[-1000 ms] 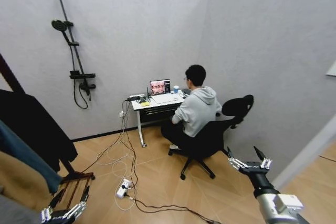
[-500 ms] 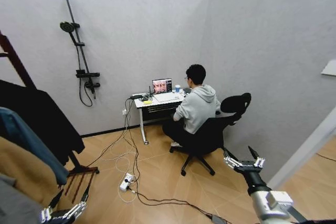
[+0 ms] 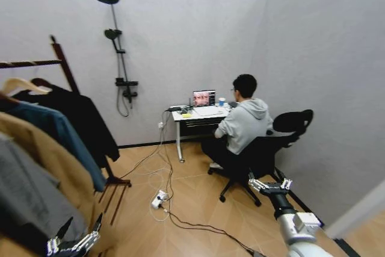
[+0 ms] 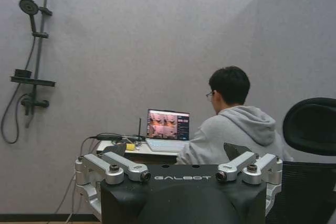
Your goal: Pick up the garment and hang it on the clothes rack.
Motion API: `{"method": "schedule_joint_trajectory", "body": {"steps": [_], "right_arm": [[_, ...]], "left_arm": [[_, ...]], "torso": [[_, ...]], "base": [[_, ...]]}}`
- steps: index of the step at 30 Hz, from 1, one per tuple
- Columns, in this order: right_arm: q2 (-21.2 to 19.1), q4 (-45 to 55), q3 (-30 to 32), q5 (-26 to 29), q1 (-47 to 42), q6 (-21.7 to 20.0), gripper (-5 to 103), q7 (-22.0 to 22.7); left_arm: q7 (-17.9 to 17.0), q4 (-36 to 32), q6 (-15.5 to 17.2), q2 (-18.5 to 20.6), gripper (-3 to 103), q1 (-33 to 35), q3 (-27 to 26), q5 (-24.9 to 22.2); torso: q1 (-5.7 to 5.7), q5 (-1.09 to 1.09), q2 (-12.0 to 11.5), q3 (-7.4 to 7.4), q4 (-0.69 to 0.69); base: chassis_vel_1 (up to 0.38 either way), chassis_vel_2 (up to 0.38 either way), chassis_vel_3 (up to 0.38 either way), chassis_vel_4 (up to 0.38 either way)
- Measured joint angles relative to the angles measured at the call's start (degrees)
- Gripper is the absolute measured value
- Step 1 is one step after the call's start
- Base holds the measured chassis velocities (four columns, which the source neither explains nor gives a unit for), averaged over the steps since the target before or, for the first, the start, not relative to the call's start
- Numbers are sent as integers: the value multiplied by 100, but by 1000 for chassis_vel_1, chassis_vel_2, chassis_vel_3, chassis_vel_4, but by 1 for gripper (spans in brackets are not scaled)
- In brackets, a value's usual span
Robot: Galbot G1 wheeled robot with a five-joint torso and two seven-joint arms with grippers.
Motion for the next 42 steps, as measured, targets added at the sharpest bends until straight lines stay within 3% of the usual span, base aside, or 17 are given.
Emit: {"method": "schedule_joint_trajectory", "body": {"steps": [30, 42], "right_arm": [[-72, 7, 93, -8, -110, -38, 100, -16], [15, 116, 94, -41, -265, 4, 100, -11]], "left_arm": [[0, 0, 0, 0, 100, 0, 0, 0], [1, 0, 0, 0, 100, 0, 0, 0]], "torso": [[2, 0, -1, 0, -2], [2, 3, -1, 0, -2]], "base": [[59, -38, -32, 60], [157, -167, -171, 166]]}}
